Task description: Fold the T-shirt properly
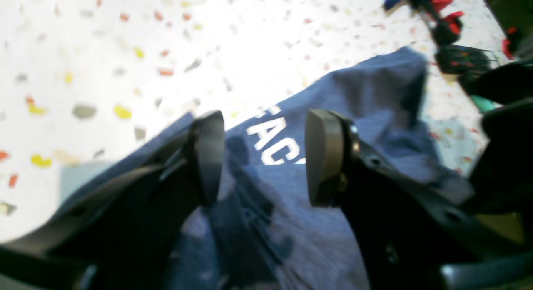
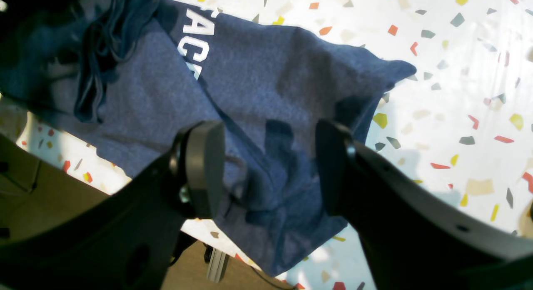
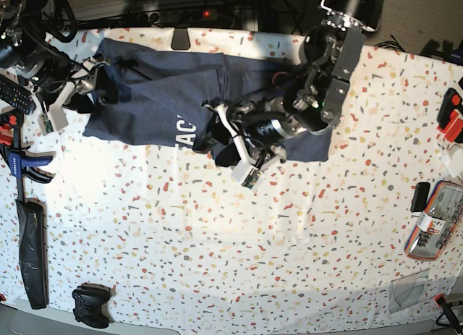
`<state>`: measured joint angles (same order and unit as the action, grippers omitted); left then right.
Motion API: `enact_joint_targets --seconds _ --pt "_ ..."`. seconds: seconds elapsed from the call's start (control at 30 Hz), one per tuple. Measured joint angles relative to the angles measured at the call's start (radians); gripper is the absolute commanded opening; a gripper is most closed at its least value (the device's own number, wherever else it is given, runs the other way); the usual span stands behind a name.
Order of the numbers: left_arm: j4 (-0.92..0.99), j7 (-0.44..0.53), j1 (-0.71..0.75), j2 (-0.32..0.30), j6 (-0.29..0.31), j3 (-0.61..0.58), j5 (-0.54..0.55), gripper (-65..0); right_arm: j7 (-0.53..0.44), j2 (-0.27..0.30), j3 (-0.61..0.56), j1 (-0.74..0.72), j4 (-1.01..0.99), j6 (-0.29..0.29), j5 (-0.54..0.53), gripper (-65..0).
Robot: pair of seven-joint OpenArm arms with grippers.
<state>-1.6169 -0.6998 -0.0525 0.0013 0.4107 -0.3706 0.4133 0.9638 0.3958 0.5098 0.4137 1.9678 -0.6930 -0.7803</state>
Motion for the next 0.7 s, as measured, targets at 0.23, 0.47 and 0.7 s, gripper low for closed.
enact_joint_targets --seconds 0.23,0.47,0.7 --pt "-0.152 -0.071 0.016 -0.030 0.008 0.134 0.006 -34.7 0.012 -0.002 0.048 -0.002 -0.062 0.002 0.037 -30.3" --pt "-0.150 -0.046 0.124 -0.171 0.063 0.345 0.126 -34.7 0.079 0.008 0.131 -0.089 -0.263 0.000 0.034 -30.3" --pt "-0.150 -0.027 0.247 -0.253 0.117 0.504 0.200 -34.7 0.105 0.006 0.122 -0.180 -0.475 0.001 0.031 -30.3"
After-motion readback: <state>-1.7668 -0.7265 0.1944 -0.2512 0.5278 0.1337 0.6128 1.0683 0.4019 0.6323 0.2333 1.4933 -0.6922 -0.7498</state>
